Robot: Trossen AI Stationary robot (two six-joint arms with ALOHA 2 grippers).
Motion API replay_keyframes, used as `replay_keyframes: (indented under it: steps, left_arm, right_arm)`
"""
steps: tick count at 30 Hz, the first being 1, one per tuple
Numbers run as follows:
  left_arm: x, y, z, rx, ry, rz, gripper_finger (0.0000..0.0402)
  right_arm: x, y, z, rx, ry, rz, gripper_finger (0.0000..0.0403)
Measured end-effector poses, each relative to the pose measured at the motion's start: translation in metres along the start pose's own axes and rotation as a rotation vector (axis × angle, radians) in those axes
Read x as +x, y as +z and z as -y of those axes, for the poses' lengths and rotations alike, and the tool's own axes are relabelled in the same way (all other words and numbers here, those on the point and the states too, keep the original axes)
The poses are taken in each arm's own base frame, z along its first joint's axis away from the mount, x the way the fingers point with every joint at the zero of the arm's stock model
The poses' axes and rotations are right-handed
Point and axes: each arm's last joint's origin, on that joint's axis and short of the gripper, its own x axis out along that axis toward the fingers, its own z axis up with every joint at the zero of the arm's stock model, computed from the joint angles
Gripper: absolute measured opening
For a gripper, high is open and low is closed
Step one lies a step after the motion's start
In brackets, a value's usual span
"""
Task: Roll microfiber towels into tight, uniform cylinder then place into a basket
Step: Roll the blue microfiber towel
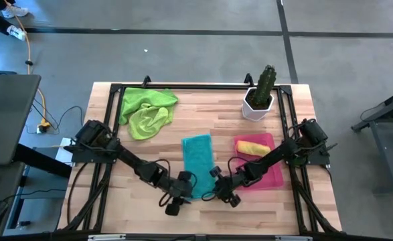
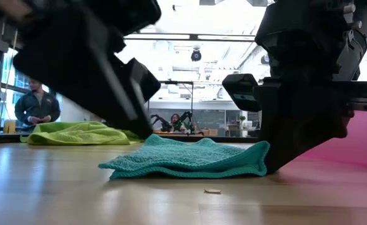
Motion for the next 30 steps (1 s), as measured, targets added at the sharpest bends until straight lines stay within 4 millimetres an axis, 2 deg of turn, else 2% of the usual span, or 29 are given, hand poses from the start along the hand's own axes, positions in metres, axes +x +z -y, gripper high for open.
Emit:
replay_keyframes:
  steps: [5, 9, 12, 21, 30]
  left_arm:
    - [-0.001, -0.004, 0.007, 0.2, 0.061, -0.097, 0.0131]
    - [-0.002, -0.007, 0.011, 0.433, 0.152, -0.124, 0.014]
    - [-0.003, -0.009, 0.012, 0.542, 0.168, -0.142, 0.0142]
    - [-0.003, -0.011, 0.006, 0.594, 0.177, -0.188, 0.0143]
    - [0.014, -0.02, -0.001, 0.57, 0.232, -0.218, 0.0143]
  right_arm:
    - [0.0, 0.0, 0.0, 0.046, -0.004, -0.002, 0.0008]
    - [0.0, 0.0, 0.0, 0.073, -0.005, -0.003, 0.0003]
    - [0.0, 0.0, 0.0, 0.084, -0.008, -0.003, 0.0002]
    - [0.0, 0.0, 0.001, 0.108, -0.01, 0.001, 0.0001]
    - [0.001, 0.0, 0.001, 0.11, -0.012, 0.011, 0.0001]
